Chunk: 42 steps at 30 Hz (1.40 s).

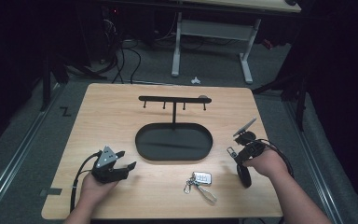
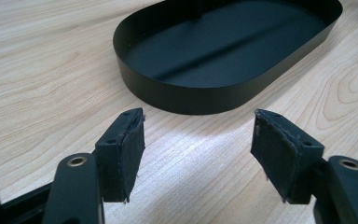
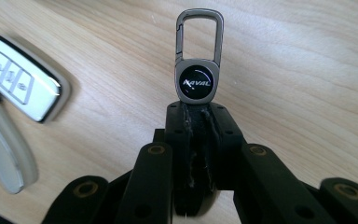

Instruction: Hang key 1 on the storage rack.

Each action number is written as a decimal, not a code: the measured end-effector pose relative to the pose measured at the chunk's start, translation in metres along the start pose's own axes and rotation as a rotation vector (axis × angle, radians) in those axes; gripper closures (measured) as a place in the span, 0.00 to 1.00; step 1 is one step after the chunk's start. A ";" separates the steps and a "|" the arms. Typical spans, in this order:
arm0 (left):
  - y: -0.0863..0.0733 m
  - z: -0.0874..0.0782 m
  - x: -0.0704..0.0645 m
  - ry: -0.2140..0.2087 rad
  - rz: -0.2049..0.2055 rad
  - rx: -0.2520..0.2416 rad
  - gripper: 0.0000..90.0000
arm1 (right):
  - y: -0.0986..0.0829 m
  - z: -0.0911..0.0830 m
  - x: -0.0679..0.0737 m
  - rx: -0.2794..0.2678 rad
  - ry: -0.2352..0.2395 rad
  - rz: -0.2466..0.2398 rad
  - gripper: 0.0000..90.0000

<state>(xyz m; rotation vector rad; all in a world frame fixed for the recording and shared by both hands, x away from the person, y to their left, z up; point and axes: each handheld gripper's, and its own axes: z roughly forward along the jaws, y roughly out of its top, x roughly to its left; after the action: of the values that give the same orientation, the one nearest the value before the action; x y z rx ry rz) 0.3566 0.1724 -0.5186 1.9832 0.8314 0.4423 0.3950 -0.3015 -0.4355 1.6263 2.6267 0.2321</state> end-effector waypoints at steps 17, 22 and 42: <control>0.000 -0.001 -0.001 0.003 0.001 0.001 0.39 | 0.009 -0.036 0.006 -0.078 -0.014 -0.013 0.90; 0.000 -0.001 -0.001 0.003 0.000 -0.002 0.39 | 0.017 -0.044 0.014 -0.092 -0.011 -0.028 0.90; 0.000 -0.001 0.000 0.001 0.005 -0.003 0.39 | 0.057 -0.058 0.049 -0.133 0.014 -0.102 0.90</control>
<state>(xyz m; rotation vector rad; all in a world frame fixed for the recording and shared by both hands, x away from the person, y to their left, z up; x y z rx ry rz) 0.3556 0.1729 -0.5175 1.9832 0.8259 0.4470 0.4165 -0.2394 -0.3672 1.4508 2.6323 0.4053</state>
